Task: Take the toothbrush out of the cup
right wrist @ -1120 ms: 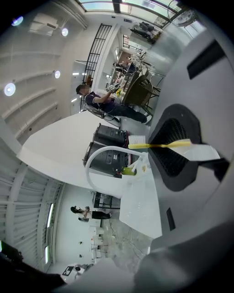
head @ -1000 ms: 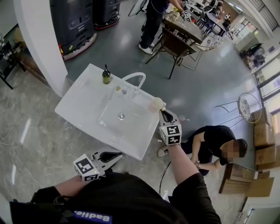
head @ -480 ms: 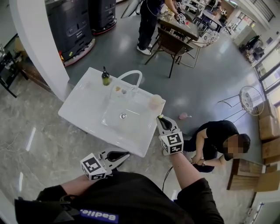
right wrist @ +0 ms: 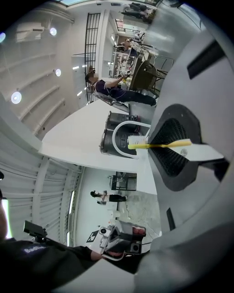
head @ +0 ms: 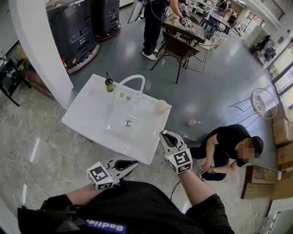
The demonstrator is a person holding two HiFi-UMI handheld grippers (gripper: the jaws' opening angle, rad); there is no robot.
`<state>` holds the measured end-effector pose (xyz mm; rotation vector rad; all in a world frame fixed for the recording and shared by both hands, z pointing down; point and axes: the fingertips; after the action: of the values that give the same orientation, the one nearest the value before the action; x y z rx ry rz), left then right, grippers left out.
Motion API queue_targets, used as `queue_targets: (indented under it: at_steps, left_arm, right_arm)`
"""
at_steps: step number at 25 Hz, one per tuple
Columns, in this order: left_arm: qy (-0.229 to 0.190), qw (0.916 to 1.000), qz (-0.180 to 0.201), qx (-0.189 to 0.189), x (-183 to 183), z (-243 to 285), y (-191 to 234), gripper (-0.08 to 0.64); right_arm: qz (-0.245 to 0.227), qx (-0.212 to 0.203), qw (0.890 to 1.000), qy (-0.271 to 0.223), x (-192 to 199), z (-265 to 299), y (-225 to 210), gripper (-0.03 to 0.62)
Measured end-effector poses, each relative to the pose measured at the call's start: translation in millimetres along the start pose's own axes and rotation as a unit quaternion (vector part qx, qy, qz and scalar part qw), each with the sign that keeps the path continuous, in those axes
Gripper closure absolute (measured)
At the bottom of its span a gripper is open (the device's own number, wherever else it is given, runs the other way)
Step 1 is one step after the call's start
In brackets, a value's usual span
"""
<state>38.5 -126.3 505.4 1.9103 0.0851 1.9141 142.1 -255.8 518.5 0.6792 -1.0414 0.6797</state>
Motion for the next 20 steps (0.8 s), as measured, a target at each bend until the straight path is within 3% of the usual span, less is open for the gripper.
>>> queue_targets:
  at_steps: [20]
  left_arm:
    - [0.005,0.9999,0.009,-0.006,-2.9,15.1,-26.3,0.554]
  right_arm:
    - [0.013,-0.038,0.998,-0.048,-14.5,-75.6,66.1,0.565]
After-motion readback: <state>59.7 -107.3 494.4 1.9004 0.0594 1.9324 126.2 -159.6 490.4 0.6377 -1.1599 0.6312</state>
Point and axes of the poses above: the fingertips, and each gripper's own axes: z forward along the fingers, y to its left, x out of its underside, and after that the axes turned 1 degree about -z, right-handed
